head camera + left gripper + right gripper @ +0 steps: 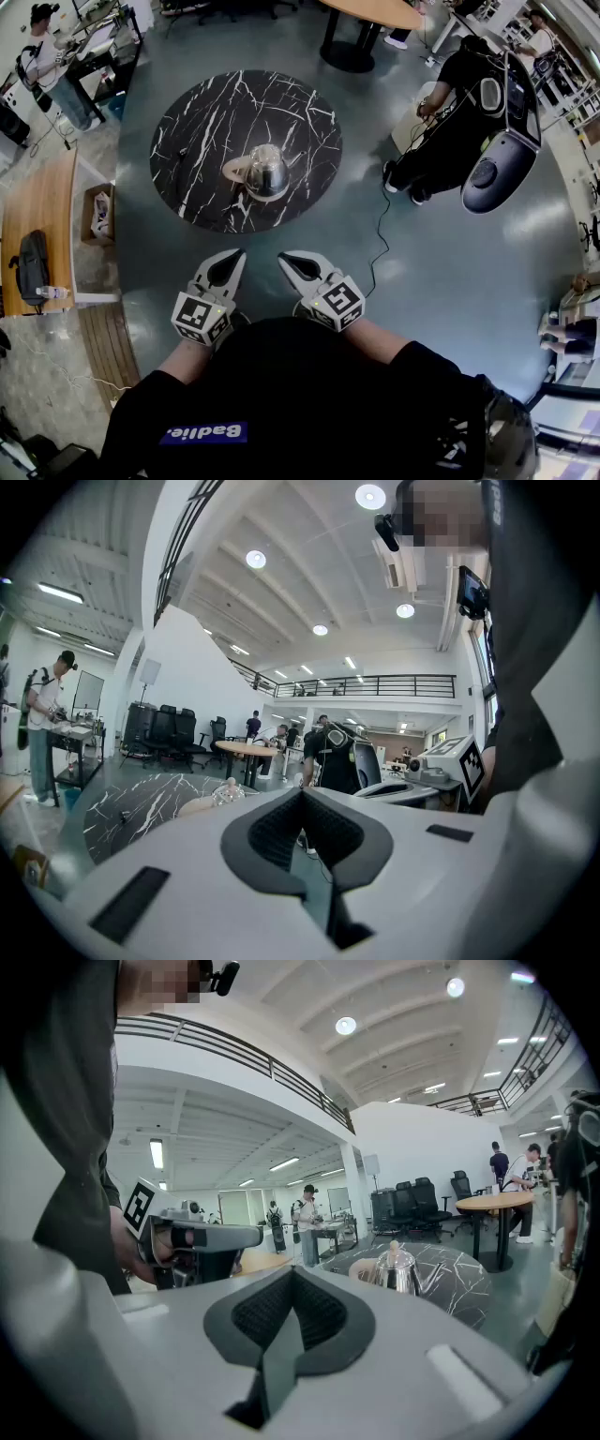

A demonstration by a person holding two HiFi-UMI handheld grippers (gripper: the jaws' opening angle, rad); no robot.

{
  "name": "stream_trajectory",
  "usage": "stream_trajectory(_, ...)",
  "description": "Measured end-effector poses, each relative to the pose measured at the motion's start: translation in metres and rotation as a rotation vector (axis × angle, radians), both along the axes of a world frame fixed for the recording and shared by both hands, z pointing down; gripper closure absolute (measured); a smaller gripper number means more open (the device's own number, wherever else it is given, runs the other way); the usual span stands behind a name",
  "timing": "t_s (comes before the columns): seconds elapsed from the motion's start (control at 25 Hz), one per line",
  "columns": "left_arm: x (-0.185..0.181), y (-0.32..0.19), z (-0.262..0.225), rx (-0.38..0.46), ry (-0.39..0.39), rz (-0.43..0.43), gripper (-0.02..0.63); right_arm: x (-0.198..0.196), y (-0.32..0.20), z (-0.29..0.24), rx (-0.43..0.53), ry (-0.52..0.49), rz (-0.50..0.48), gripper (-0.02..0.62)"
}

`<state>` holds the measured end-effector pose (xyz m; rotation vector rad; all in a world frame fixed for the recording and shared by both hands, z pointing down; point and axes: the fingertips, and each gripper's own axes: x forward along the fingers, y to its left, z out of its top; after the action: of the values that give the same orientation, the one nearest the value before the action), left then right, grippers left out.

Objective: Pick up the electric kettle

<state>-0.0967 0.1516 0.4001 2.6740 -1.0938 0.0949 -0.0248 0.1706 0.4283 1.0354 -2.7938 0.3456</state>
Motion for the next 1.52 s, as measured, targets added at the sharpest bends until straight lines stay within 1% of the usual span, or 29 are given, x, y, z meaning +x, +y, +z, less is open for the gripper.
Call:
stream_trajectory(0.4, -0.001, -0.003, 0.004, 0.001, 0.000, -0.005, 0.601, 0.001, -0.001, 0.008, -0.010, 0.005, 0.001, 0.595)
stream_trajectory(0.72, 0.002, -0.003, 0.005, -0.002, 0.003, -0.006, 0.601, -0.001, 0.000, 0.004, -0.022, -0.039, -0.007, 0.594)
stream_trajectory(1.08, 0.008, -0.001, -0.001, 0.011, 0.005, -0.018, 0.601, 0.008, -0.002, 0.000, -0.007, -0.033, 0.003, 0.594)
stream_trajectory(1.52, 0.020, -0.010, 0.003, 0.003, -0.001, -0.055, 0.601, 0.028, -0.010, 0.003, -0.026, -0.044, 0.006, 0.594)
